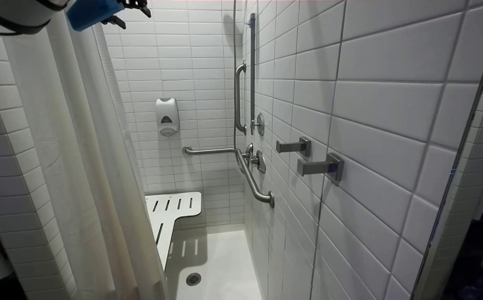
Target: Open the shower
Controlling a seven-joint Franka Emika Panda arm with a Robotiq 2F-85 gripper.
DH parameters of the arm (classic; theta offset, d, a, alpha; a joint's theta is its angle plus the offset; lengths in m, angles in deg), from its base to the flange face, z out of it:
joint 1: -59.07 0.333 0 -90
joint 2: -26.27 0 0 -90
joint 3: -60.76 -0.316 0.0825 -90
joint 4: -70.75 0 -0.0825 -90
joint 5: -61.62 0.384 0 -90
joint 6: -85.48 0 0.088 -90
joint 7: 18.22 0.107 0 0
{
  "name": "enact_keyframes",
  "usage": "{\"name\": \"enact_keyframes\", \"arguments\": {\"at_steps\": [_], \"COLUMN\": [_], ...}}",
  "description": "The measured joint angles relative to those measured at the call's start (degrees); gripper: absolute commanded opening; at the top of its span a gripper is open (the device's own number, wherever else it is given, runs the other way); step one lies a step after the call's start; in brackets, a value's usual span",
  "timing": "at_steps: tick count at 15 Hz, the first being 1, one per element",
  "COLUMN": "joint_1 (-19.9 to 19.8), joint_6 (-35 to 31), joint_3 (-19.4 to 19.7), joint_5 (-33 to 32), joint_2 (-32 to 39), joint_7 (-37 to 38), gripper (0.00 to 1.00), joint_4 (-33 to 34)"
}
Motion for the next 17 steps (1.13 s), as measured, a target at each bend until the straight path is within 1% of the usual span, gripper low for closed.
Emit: {"name": "enact_keyframes", "arguments": {"at_steps": [1,2,4,6,8,11,17], "joint_1": [0.9,2.0,4.5,6.7,8.1,9.0,9.0], "joint_6": [-0.3,-0.5,-0.6,-0.7,-0.6,-0.4,-0.4], "joint_3": [0.2,0.2,0.2,0.1,-0.3,-0.6,-0.6], "joint_5": [0.1,1.5,5.3,7.6,8.9,9.9,9.9], "joint_2": [-1.0,-2.0,-4.5,-6.9,-8.6,-9.4,-9.4], "joint_7": [-0.4,-2.2,-7.5,-11.4,-13.4,-14.7,-14.9], "gripper": [1.0,1.0,1.0,1.0,1.0,1.0,1.0], "joint_4": [-0.7,-1.7,-4.1,-5.9,-6.6,-6.6,-6.7]}}
